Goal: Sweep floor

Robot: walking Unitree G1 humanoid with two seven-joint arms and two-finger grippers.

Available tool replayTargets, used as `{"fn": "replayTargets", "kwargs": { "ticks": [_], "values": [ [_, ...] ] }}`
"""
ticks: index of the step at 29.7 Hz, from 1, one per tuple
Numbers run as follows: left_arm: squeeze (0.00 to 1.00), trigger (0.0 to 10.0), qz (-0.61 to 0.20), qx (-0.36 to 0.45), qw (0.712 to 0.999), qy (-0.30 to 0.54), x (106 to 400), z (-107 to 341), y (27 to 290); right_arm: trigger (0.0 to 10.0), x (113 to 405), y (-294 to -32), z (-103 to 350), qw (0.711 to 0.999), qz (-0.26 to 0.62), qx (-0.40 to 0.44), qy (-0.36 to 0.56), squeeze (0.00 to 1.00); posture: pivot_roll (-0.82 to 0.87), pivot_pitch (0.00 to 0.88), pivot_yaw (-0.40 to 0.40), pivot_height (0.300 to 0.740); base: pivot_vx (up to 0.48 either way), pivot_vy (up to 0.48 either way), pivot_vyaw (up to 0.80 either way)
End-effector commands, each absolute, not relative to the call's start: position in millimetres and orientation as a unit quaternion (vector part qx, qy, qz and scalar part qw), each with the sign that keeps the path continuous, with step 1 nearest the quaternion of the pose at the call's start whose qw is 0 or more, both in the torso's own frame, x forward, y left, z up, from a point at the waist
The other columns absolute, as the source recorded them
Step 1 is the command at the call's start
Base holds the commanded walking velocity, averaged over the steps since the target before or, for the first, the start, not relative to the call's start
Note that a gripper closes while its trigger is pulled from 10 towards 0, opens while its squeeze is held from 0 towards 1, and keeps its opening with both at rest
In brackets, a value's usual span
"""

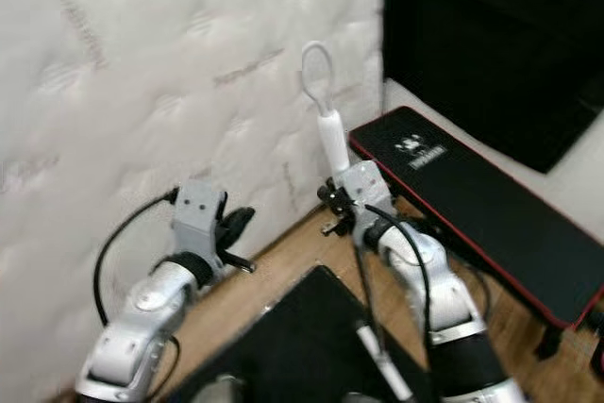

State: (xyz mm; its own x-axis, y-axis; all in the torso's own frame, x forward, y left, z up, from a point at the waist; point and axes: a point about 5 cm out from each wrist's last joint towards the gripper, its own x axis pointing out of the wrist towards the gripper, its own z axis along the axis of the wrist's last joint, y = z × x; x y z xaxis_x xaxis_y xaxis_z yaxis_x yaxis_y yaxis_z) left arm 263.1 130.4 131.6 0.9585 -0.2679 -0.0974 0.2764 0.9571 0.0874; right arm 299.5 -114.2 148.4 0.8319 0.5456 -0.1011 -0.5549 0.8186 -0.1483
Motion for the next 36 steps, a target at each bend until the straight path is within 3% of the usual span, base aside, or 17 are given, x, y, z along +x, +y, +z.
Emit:
{"fn": "replayTargets", "kwargs": {
  "ticks": [1, 12, 18, 25, 36],
  "values": [
    [0.00, 10.0, -0.141, 0.059, 0.987, 0.048, 263, 128, 130, 10.0, 295, -108, 155, 0.945, 0.318, -0.074, 0.012, 0.00, -0.04, 0.144, -0.128, 0.740, 0.307, 0.000, 0.00],
    [0.00, 10.0, -0.143, 0.058, 0.987, 0.049, 262, 129, 130, 10.0, 292, -104, 154, 0.940, 0.333, -0.078, 0.012, 0.00, -0.04, 0.152, -0.128, 0.740, 0.303, 0.000, 0.38],
    [0.00, 10.0, -0.145, 0.054, 0.987, 0.047, 261, 128, 129, 10.0, 299, -112, 150, 0.956, 0.280, -0.087, 0.028, 0.00, -0.04, 0.154, -0.132, 0.740, 0.000, 0.000, 0.13],
    [0.00, 10.0, -0.150, 0.054, 0.986, 0.053, 259, 126, 128, 10.0, 310, -131, 146, 0.974, 0.202, -0.088, 0.051, 0.00, -0.03, 0.141, -0.130, 0.740, 0.000, 0.000, -0.80],
    [0.00, 10.0, -0.158, 0.054, 0.984, 0.053, 259, 126, 126, 10.0, 314, -144, 145, 0.983, 0.152, -0.084, 0.057, 0.00, -0.04, 0.151, -0.131, 0.740, 0.000, 0.000, -0.80]
  ]
}}
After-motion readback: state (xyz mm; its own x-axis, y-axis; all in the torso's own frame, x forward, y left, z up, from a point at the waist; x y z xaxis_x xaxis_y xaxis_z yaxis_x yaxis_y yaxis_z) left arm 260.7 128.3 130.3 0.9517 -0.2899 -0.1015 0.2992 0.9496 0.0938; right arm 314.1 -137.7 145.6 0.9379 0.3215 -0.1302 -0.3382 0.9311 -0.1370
